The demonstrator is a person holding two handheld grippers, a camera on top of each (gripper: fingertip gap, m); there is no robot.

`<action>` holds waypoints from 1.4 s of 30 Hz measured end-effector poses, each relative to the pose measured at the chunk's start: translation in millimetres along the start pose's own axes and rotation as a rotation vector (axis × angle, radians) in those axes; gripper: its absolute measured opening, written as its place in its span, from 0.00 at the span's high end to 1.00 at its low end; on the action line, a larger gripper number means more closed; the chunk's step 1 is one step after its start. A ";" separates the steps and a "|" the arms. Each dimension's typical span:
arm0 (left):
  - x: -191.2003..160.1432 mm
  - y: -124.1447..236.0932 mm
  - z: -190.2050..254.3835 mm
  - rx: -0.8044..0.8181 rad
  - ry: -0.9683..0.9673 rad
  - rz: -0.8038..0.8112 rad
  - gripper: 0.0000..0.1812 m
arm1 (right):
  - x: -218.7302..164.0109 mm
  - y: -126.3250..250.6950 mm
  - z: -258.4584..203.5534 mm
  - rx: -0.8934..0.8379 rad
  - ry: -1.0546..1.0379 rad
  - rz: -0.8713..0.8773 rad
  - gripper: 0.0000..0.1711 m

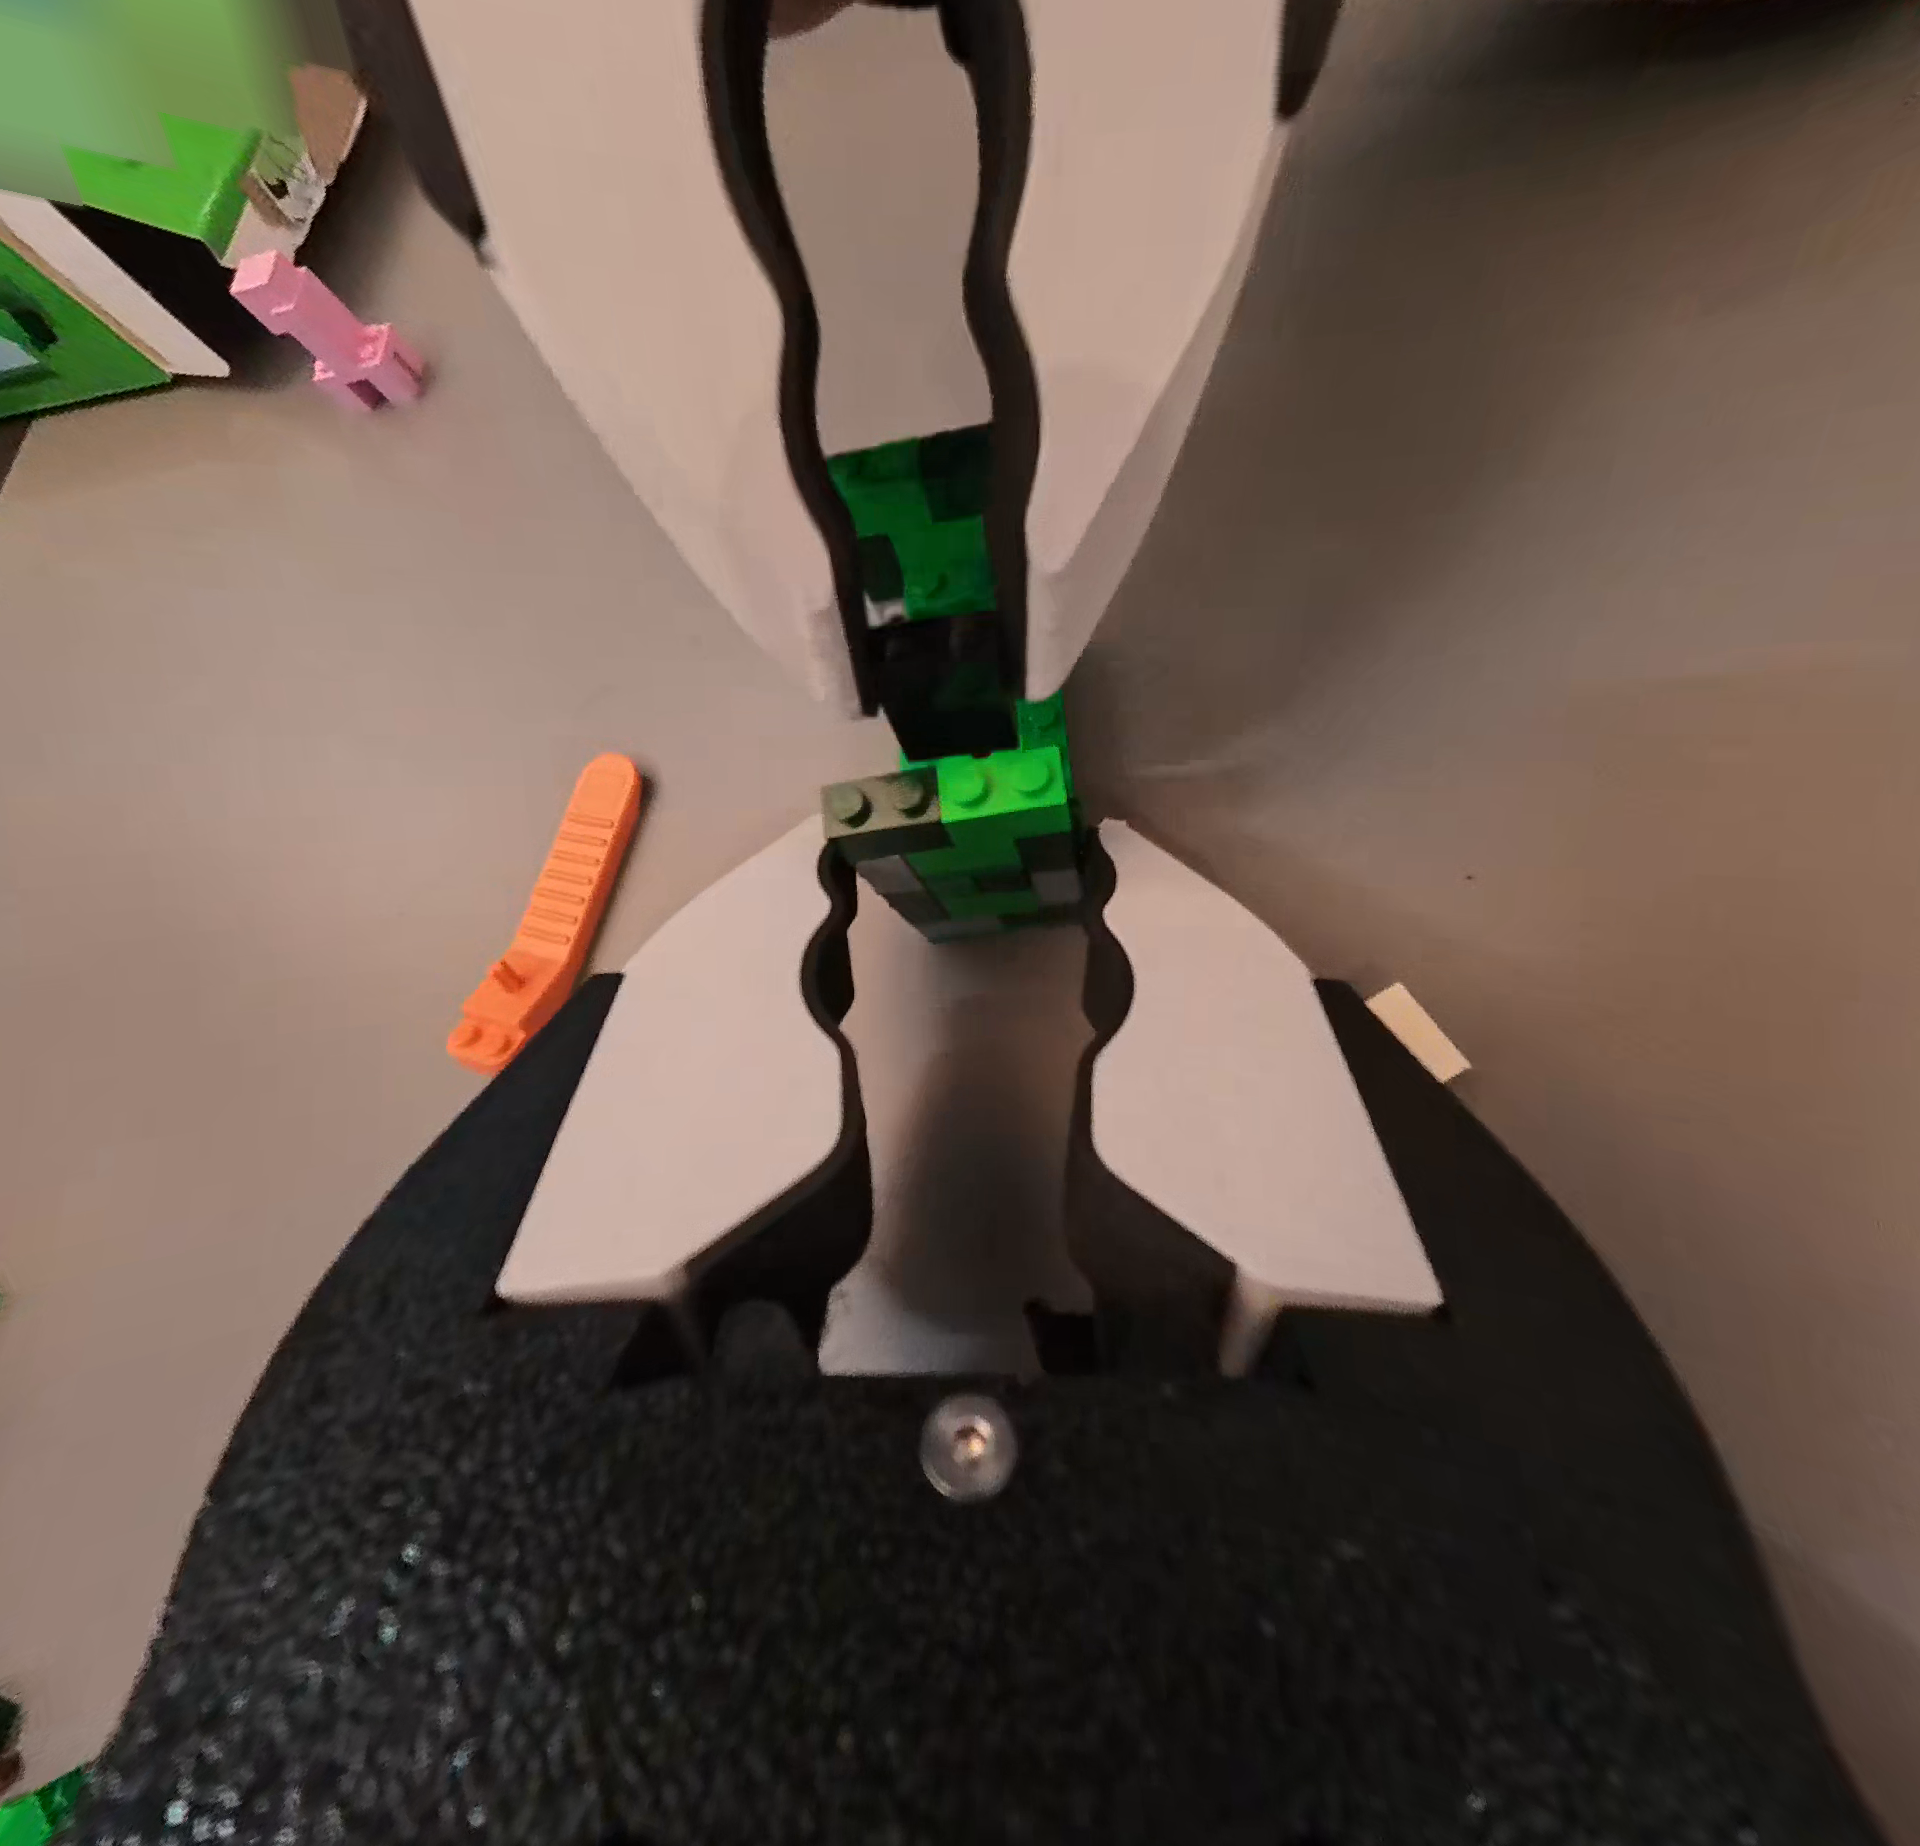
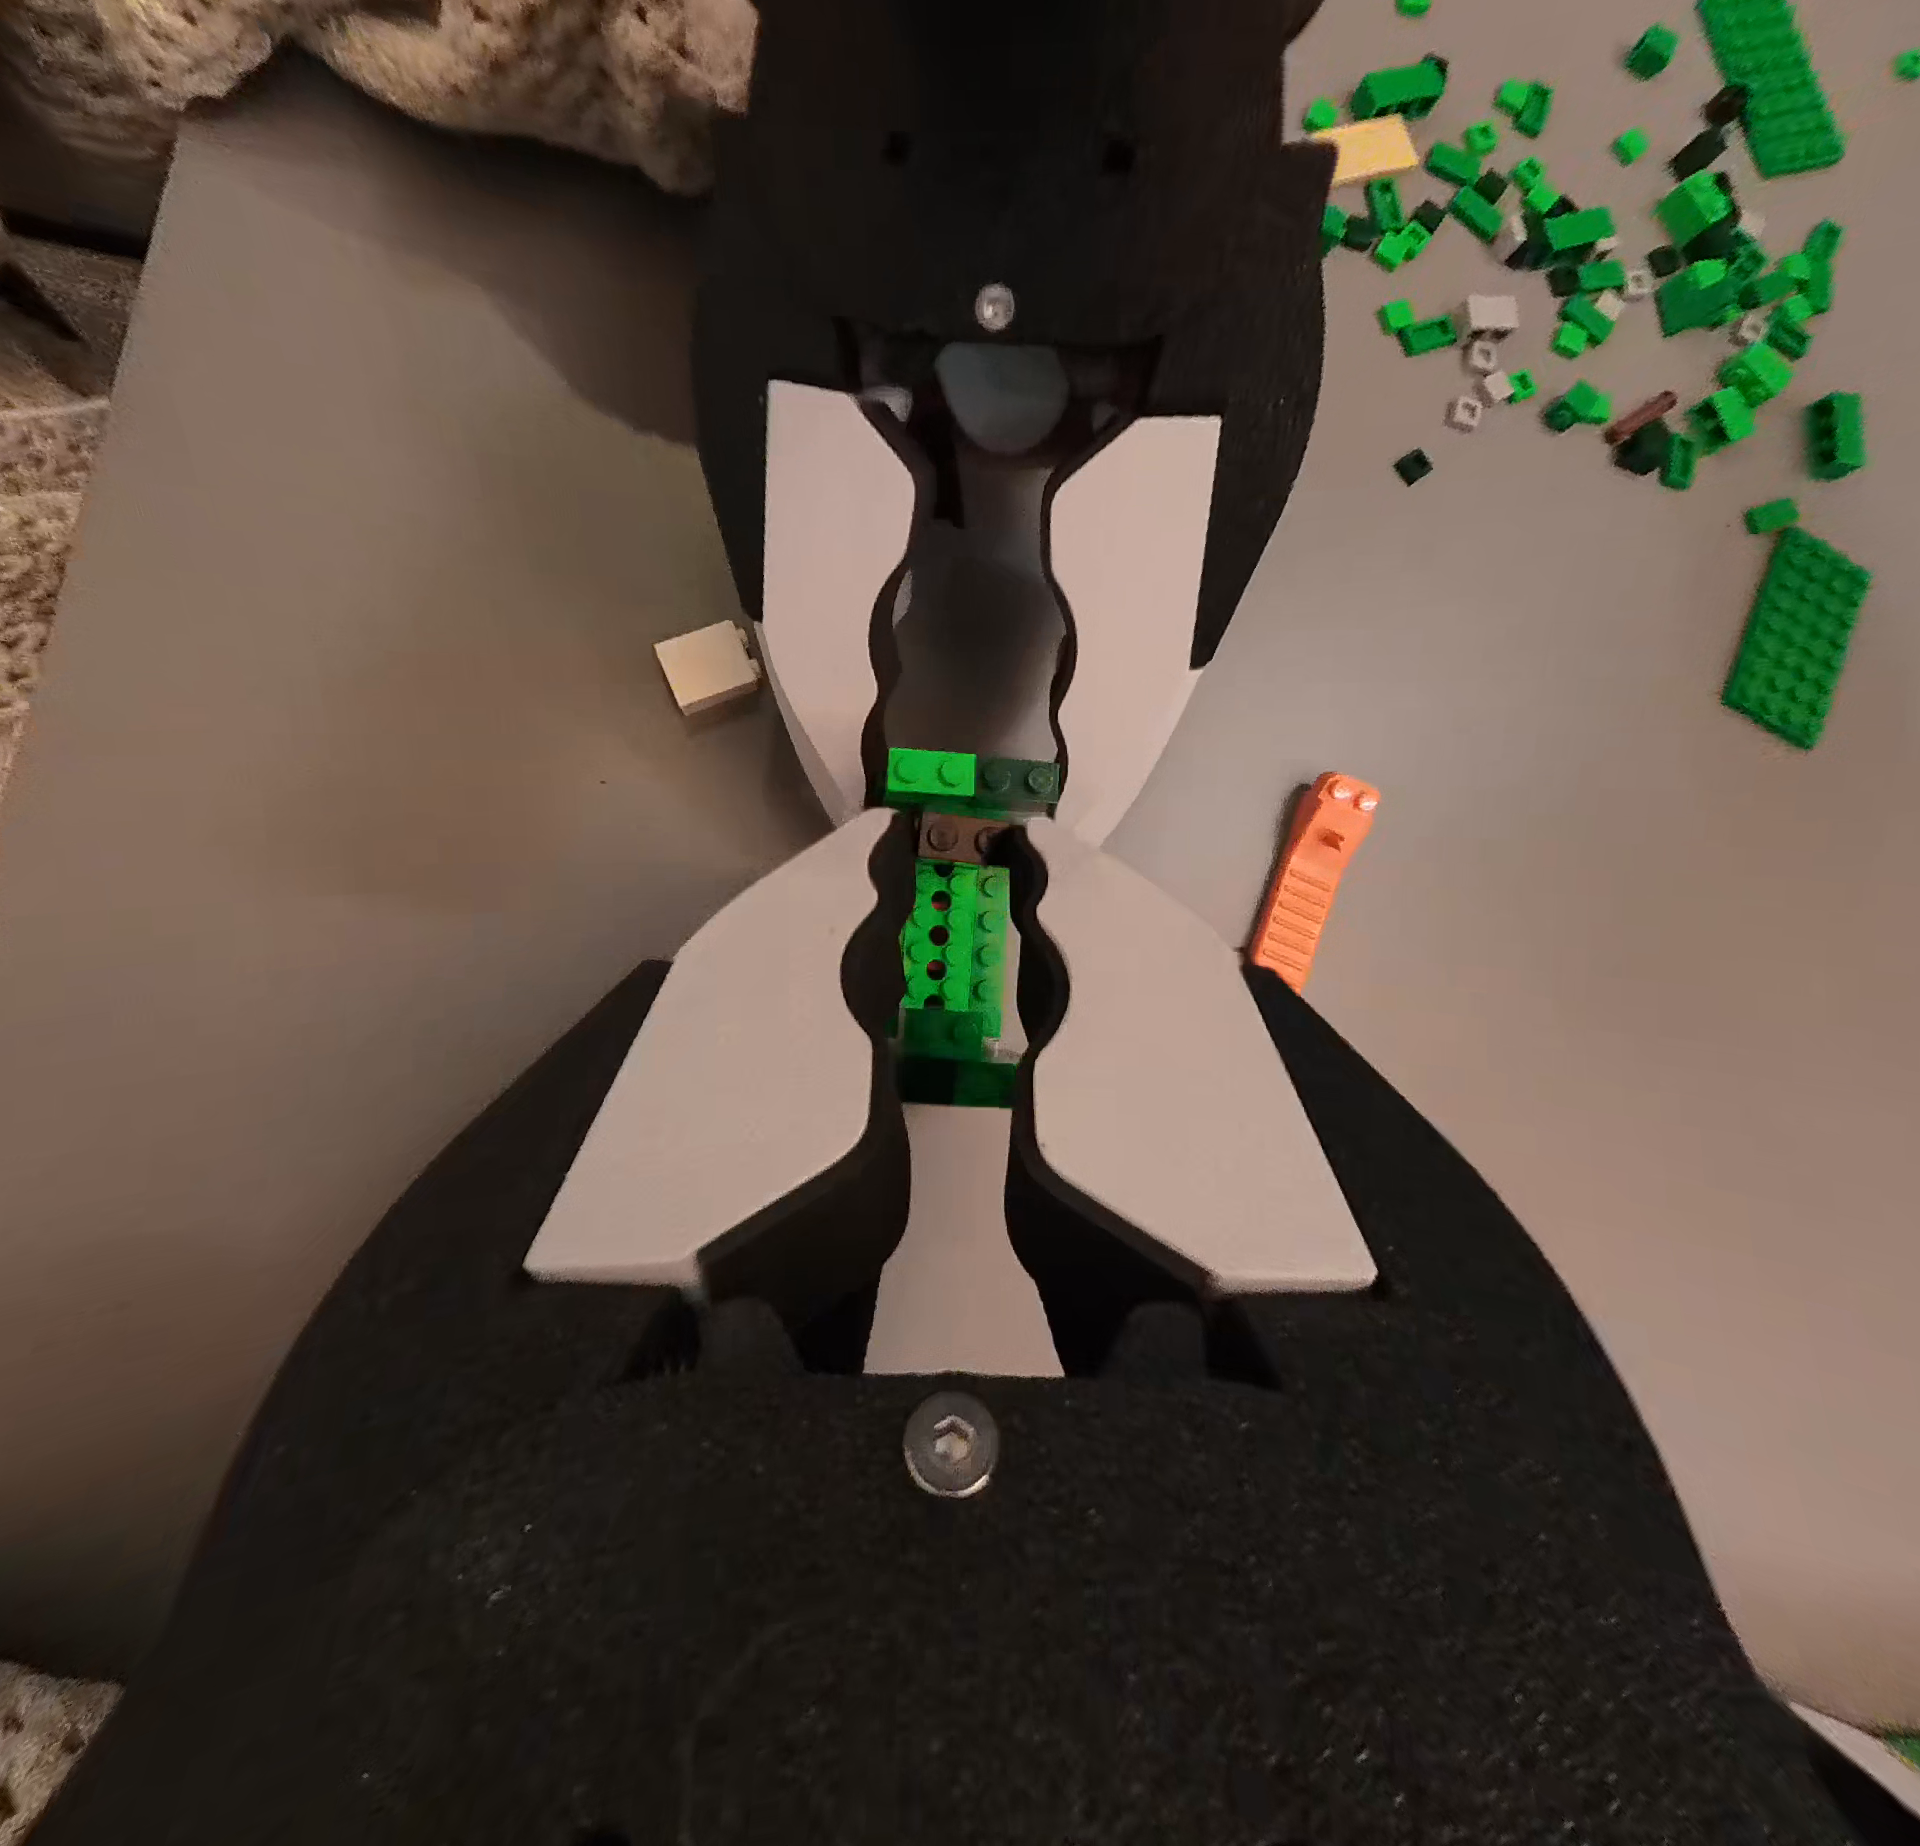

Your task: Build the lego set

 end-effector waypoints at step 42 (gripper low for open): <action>-3.5 -9.5 2.4 0.023 0.055 -0.008 0.77 | -0.9 -11.6 0.2 0.109 -0.052 0.066 0.90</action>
Point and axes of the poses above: each gripper's, where its closed fingertips meet, y back along the fingers, x out of its top, z = x × y across the jaws, the point moved 1 cm from there along y, back along the fingers, and after that the axes turned 14 degrees about -z, right-handed, at the moved point
